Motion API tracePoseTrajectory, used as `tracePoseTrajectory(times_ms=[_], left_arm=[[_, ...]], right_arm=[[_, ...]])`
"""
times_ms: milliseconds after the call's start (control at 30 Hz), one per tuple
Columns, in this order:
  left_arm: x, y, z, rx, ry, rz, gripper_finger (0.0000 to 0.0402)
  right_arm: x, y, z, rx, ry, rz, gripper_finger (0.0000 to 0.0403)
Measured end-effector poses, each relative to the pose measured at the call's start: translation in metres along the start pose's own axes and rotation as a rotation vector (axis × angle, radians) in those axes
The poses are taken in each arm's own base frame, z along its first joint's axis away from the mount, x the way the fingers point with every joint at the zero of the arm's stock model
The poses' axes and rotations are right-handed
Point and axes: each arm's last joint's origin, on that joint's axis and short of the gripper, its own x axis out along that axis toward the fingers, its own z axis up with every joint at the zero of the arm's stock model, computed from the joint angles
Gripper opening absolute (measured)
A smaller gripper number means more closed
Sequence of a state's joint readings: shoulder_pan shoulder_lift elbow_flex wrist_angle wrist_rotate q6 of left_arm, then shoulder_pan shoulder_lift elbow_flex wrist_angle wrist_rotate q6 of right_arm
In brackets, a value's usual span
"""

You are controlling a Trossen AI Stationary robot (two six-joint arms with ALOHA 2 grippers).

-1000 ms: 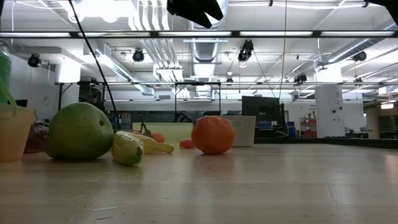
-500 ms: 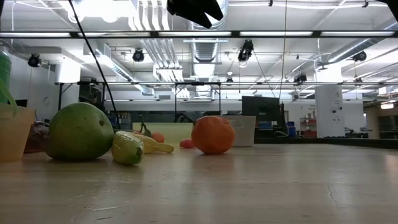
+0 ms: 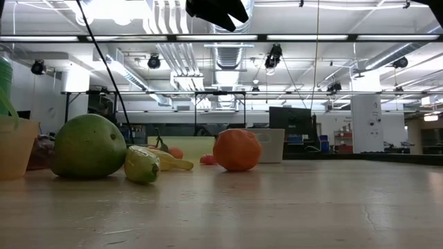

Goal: Pick & Place Food Item
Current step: Put the yellow tumbler into the orange bin

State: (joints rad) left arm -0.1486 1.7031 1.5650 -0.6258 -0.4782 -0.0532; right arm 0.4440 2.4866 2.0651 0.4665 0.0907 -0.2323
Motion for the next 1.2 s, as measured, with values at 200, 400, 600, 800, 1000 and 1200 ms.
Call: tracePoseTrajectory(times_ms=[200,400,600,800,1000,1200], left_arm=[[0.0,0.0,0.0,0.0,0.0,0.0,0.0342],[0.0,0.0,0.0,0.0,0.0,0.0,0.0342],[0.0,0.0,0.0,-0.001,0.0,0.001,0.0342],[0.0,0.0,0.0,-0.001,0.0,0.001,0.0342],[0.0,0.0,0.0,0.0,0.0,0.001,0.0342],[0.0,0.0,0.0,0.0,0.0,0.001,0.0342]], right_arm=[[0.001,-0.007,-0.005,0.062,0.026,0.034,0.0221],[0.001,-0.013,-0.01,0.078,0.052,0.029,0.0221],[0.001,-0.018,-0.017,0.128,0.119,0.03,0.0221],[0.001,-0.022,-0.022,0.177,0.158,0.023,0.0221],[0.0,-0.025,-0.026,0.231,0.207,0.014,0.0221],[0.0,-0.024,-0.029,0.238,0.239,0.009,0.0221]])
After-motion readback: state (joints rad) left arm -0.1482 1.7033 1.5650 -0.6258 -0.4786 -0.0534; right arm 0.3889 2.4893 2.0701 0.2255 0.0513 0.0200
